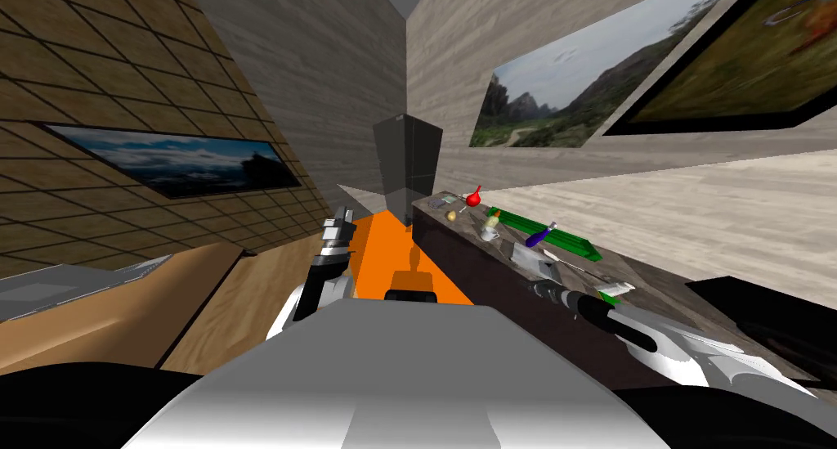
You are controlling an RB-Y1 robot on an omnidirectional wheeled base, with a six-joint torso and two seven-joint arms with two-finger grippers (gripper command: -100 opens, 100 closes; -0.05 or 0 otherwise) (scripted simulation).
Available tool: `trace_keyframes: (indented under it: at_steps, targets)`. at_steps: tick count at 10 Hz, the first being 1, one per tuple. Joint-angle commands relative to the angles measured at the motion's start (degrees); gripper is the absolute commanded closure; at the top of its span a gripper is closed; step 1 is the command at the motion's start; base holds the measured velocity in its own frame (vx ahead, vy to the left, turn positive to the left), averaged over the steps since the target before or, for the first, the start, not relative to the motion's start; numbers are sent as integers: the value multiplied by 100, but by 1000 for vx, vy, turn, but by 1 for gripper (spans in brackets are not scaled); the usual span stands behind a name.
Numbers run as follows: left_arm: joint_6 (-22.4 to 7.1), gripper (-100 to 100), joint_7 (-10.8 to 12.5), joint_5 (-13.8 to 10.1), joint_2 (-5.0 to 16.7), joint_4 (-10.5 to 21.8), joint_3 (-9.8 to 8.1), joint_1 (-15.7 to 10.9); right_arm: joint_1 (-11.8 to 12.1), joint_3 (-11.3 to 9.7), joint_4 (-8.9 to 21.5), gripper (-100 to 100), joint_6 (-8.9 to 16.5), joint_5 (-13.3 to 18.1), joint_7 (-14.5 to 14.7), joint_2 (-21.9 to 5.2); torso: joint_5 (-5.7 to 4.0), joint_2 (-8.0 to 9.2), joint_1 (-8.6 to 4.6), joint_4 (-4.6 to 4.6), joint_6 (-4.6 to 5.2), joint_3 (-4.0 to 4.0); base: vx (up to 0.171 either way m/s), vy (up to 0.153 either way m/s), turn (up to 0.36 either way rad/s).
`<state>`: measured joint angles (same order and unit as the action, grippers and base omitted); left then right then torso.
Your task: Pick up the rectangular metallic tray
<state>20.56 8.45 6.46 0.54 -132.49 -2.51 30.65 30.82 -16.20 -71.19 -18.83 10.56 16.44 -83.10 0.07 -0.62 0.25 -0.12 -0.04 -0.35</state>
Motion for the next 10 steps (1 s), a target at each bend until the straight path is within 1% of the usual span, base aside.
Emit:
trace_keyframes:
  at_steps: [1, 3, 4, 5, 6, 10]
  targets:
    - [0, 0, 0, 0, 0, 0, 0, 0, 106, 57, 174, -100, -23, 38, 59, -183, 0, 0, 0, 0, 0, 0, 153, 34, 240]
    - [0, 0, 0, 0, 0, 0, 0, 0, 184, 34, 328, -100, 7, 102, 103, -407, -2, 7, -8, 1, 3, 4, 152, -3, 189]
    - [0, 0, 0, 0, 0, 0, 0, 0, 133, 23, 278, -100, 4, 85, 72, -329, -4, 5, -17, 1, 1, 3, 73, -16, 52]
    - [0, 0, 0, 0, 0, 0, -1, 0, 132, 23, 293, 0, 1, 90, 81, -341, -6, 31, -17, 6, 8, 17, 14, -2, -5]
    - [0, 0, 0, 0, 0, 0, -1, -1, 157, 45, 131, -100, 119, 257, -52, -333, -5, 55, -13, 12, 9, 31, 18, -28, -53]
    - [0, 0, 0, 0, 1, 0, -1, -1, 261, 131, -508, -100, 592, 924, -581, -303, -10, 59, -34, 14, 11, 34, 39, -57, -75]
